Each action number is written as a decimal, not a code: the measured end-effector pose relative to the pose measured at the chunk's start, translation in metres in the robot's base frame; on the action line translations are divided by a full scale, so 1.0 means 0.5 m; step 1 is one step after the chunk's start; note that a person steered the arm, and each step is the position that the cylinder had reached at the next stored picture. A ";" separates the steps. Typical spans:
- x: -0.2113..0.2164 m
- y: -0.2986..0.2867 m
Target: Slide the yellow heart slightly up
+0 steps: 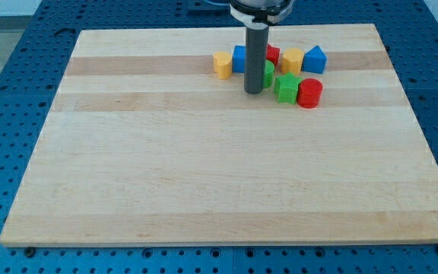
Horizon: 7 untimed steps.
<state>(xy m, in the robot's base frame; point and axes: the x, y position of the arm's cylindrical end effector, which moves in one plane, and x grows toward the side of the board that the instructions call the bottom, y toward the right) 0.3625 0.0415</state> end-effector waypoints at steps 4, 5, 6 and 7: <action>-0.001 -0.001; -0.001 -0.069; -0.005 -0.124; -0.030 -0.128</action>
<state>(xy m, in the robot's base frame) 0.3475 -0.0226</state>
